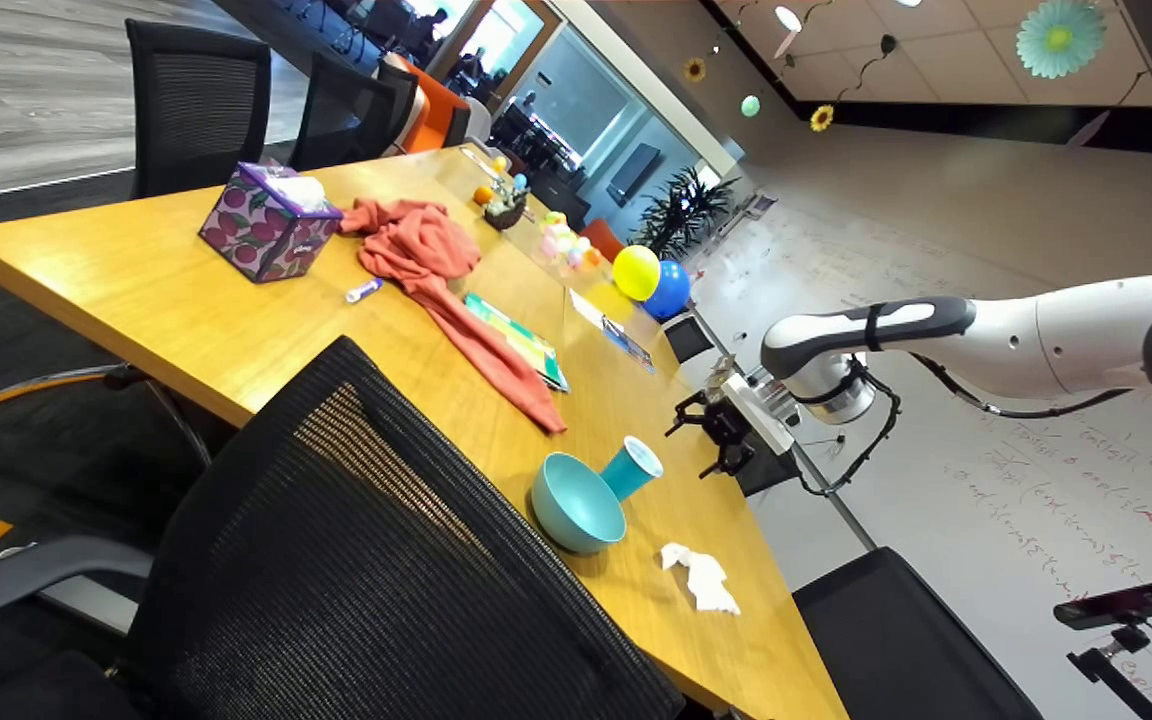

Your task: Pour the contents of the cup into the bowl

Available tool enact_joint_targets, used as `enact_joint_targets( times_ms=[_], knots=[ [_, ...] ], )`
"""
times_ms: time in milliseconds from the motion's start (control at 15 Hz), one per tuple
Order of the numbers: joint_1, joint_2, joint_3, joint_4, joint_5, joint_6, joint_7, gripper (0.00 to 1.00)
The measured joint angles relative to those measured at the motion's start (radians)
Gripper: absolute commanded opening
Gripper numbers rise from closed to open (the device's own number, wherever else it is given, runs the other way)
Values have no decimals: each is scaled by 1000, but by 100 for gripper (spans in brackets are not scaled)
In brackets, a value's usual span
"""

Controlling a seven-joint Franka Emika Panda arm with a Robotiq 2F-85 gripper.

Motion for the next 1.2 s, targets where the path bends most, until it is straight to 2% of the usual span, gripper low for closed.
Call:
enact_joint_targets(
  times_ms=[467, 800, 867, 933, 1200],
  knots=[
    [0, 91, 0, 36, 0, 6, -1, 100],
    [-2, 164, 0, 74, 0, 67, -1, 100],
    [-3, 179, 0, 84, 0, 73, -1, 75],
    [-4, 195, -1, 94, 0, 76, -1, 74],
    [-13, 251, -3, 136, 0, 79, -1, 42]
  ],
)
